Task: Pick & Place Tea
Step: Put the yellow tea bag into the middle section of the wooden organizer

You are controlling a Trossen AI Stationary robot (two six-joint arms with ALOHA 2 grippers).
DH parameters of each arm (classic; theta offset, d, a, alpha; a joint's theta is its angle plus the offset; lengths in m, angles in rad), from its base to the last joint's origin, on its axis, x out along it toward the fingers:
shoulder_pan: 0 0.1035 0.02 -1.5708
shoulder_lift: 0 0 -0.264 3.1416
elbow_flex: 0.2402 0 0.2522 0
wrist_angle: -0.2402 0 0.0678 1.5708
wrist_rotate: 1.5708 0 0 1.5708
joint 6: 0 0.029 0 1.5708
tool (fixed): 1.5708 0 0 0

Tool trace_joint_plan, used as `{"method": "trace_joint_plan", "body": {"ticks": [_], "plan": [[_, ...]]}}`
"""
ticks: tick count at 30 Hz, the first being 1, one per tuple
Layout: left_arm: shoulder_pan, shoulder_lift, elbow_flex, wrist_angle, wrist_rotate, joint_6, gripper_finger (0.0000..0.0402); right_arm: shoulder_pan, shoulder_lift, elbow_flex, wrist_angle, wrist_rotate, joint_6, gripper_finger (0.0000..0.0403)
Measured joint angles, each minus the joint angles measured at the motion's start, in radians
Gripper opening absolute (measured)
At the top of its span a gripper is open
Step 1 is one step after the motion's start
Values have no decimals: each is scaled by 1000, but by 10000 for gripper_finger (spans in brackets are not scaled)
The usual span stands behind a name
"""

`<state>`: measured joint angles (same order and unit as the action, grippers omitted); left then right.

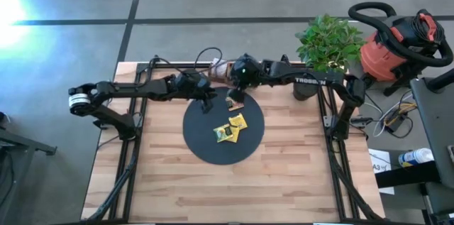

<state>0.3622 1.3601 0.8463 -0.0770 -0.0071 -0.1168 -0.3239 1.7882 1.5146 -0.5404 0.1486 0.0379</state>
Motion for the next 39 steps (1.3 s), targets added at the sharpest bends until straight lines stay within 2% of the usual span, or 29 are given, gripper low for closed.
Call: {"method": "trace_joint_plan", "body": {"ticks": [2,8,11,13,18,27,30,39], "plan": [[-2,-23,-1,-16,11,-11,110,-41,0,-1,1,-8,-10,9],[-8,-91,-20,-5,19,-49,110,-159,40,-3,33,-213,-73,8],[-8,-120,-36,1,16,-60,110,-172,73,0,53,-246,-109,8],[-8,-134,-46,4,16,-73,110,-172,94,1,73,-243,-145,8],[-8,-151,-67,-3,15,-113,110,-181,139,2,142,-144,-202,8],[-8,-153,-83,-12,8,-145,110,-213,221,2,174,-161,-215,8],[-8,-153,-84,-13,5,-145,110,-219,229,2,187,-206,-239,8],[-8,-153,-84,-14,5,-145,110,-235,253,5,190,-148,-307,8]]}}
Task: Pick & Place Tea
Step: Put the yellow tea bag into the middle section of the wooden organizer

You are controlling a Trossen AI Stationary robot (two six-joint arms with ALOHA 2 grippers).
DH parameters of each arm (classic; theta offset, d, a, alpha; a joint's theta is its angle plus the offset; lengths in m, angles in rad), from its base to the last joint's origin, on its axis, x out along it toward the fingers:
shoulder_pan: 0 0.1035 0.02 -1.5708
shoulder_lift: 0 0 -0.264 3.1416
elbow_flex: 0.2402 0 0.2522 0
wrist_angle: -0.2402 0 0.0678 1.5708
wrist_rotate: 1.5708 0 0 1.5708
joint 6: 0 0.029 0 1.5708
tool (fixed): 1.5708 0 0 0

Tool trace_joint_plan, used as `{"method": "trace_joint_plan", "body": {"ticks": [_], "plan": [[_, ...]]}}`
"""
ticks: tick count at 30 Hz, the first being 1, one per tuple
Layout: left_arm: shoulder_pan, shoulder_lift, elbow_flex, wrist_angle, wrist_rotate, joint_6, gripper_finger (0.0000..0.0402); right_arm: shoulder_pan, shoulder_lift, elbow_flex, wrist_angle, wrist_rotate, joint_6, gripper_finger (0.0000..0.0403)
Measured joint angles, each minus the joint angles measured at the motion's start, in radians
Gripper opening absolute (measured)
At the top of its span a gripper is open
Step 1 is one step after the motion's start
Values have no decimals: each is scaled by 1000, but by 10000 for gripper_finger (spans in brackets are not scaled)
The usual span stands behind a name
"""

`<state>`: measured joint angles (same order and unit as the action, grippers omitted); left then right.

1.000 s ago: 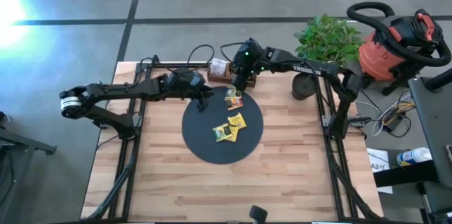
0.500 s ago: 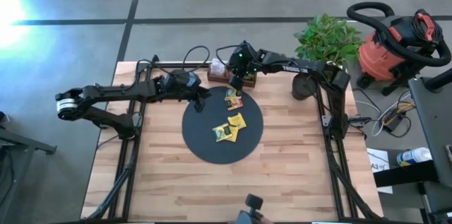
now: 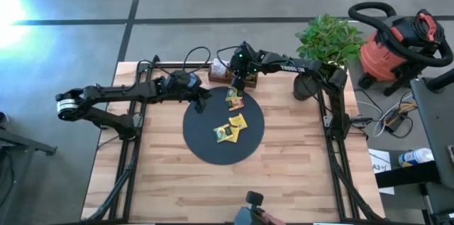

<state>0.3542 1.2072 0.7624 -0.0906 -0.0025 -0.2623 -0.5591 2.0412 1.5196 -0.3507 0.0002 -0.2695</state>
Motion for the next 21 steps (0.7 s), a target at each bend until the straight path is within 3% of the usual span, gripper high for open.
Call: {"method": "trace_joint_plan", "body": {"ticks": [8,15,21], "plan": [[0,0,0,0,0,0,110,2,34,0,-10,0,1,28],[0,0,0,-17,0,-3,110,2,44,-1,-13,4,17,97],[0,0,-5,-48,1,-3,110,3,-20,-2,-12,4,6,143]]}}
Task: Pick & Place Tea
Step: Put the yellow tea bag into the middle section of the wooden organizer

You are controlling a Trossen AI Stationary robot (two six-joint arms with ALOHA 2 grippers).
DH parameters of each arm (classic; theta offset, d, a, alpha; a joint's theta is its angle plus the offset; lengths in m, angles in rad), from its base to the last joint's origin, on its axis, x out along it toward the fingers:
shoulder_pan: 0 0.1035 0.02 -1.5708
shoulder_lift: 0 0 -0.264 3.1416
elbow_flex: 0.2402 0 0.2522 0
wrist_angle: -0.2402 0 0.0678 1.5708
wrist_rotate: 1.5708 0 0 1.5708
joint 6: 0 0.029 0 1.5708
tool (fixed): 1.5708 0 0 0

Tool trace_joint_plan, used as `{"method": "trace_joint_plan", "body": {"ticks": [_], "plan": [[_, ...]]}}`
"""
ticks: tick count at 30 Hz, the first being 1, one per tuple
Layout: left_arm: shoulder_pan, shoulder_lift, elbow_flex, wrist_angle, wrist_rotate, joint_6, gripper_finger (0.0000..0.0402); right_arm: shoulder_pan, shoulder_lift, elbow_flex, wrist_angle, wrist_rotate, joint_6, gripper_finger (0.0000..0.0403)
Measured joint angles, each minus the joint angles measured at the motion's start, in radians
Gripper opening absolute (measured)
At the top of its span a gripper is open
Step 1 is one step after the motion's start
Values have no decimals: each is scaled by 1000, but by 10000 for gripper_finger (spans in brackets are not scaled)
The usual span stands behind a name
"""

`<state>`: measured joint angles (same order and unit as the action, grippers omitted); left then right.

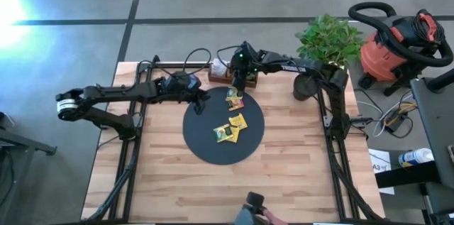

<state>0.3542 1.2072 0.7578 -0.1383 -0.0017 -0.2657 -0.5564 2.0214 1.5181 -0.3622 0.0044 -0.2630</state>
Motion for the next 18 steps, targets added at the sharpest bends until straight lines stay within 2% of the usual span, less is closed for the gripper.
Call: {"method": "trace_joint_plan", "body": {"ticks": [4,7,9,13,18], "plan": [[0,4,-37,39,19,0,110,2,-50,0,-6,0,5,159],[0,27,-82,110,80,-1,110,13,-98,0,-41,-10,79,164],[0,54,-108,184,118,-1,110,18,-119,2,-105,-34,185,164],[0,134,-121,335,140,-1,110,31,-123,0,-286,-128,521,159],[0,287,-45,396,165,31,110,81,-122,-31,-351,-170,682,151]]}}
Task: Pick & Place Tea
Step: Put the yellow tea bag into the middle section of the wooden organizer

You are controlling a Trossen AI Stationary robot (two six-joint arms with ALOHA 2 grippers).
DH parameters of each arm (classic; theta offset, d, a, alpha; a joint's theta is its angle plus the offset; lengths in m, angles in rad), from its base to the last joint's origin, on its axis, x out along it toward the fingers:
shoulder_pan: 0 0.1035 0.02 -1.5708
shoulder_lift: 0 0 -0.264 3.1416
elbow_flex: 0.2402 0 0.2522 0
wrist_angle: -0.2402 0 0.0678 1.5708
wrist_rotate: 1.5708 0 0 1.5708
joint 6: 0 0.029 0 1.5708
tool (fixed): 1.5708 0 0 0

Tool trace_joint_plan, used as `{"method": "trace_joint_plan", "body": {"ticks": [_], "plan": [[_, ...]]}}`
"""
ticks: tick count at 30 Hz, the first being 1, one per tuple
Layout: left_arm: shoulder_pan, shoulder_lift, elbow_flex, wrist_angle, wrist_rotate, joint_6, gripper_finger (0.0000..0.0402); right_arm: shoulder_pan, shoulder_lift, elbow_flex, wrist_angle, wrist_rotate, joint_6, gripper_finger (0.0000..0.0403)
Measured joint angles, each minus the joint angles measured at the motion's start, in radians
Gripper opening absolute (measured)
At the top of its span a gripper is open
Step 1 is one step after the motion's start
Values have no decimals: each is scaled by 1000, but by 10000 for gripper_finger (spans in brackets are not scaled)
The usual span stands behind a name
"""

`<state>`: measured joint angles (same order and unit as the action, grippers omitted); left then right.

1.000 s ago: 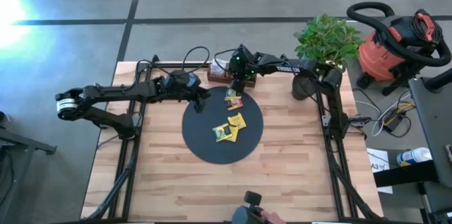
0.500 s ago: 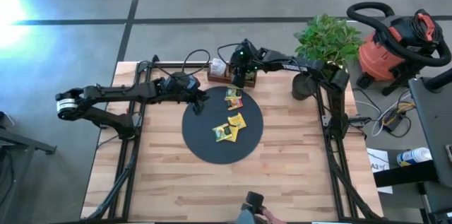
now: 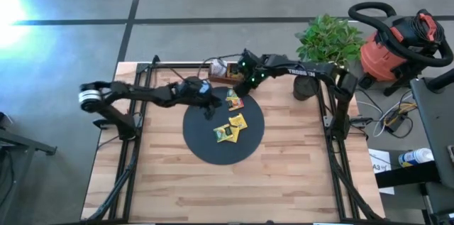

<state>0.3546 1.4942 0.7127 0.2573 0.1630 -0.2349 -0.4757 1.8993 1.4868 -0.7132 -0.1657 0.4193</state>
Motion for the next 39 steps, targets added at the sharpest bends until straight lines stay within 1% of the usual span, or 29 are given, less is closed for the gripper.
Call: {"method": "trace_joint_plan", "body": {"ticks": [3,5,7,10,13,16,19,23,28,33,39], "plan": [[0,107,58,-6,42,43,110,20,1,-34,-1,-11,71,146],[0,166,96,-6,52,61,110,25,1,-59,0,-26,115,144],[1,213,129,-5,54,83,110,27,1,-90,8,-41,159,142],[1,259,165,-27,54,116,110,34,1,-138,43,-46,179,141],[2,271,192,-101,52,144,110,39,1,-186,109,-50,199,141],[4,266,196,-171,1,154,110,47,1,-224,170,-45,203,139],[10,257,188,-177,-56,155,110,58,2,-261,254,-45,211,134],[29,256,184,-179,-87,129,110,60,2,-299,357,-45,212,128],[57,257,183,-169,-94,84,110,57,2,-351,446,-29,194,123],[73,286,185,-149,-80,82,110,57,2,-404,466,-19,185,123],[74,328,191,-127,-66,75,110,59,0,-423,477,-19,179,118]]}}
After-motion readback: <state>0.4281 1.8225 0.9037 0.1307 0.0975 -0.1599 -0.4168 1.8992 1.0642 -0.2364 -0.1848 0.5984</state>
